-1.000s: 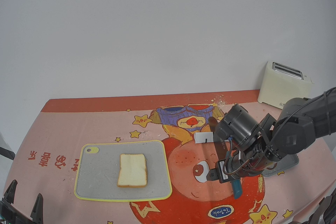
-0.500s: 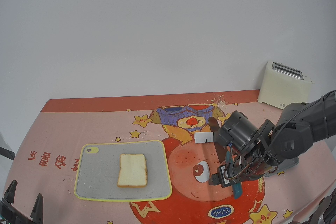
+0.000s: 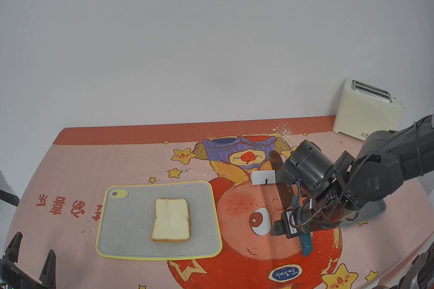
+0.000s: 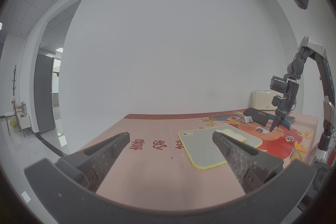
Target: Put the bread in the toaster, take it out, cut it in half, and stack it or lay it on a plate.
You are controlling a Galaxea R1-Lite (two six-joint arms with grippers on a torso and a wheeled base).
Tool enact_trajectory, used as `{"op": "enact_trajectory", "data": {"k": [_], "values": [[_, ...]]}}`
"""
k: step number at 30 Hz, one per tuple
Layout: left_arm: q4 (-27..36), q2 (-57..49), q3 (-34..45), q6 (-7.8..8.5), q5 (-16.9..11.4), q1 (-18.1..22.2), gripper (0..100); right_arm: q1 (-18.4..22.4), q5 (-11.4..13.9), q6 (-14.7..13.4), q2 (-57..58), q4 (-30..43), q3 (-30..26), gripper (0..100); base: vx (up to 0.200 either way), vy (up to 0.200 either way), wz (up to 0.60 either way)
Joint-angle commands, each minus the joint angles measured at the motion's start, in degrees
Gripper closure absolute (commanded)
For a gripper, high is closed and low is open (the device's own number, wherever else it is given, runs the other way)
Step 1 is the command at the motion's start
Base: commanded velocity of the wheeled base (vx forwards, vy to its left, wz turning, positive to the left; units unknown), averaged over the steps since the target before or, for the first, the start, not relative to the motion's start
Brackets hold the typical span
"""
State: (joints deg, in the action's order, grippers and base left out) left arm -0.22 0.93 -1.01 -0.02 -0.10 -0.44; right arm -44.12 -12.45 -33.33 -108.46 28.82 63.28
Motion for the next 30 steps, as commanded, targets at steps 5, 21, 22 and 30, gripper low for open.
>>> {"op": "enact_trajectory", "data": {"k": [5,21,22,30], "values": [[-0.04,-0.22,1.01,-0.06,0.01,0.0,0,0.35,-1.09,0.02,-0.88,0.01,0.44,0,0.0,0.0,0.0],[-0.04,-0.14,1.01,-0.06,0.01,0.0,0,-0.53,-1.09,-0.07,-1.14,0.01,0.53,100,0.0,0.0,0.0],[-0.04,-0.22,1.01,-0.06,0.01,0.09,0,-0.53,-1.09,-0.07,-1.14,0.01,0.53,100,0.0,0.0,0.0],[-0.04,-0.14,1.01,-0.06,0.01,0.0,0,-0.53,-1.09,-0.07,-0.44,0.01,0.62,100,0.0,0.0,0.0]]}}
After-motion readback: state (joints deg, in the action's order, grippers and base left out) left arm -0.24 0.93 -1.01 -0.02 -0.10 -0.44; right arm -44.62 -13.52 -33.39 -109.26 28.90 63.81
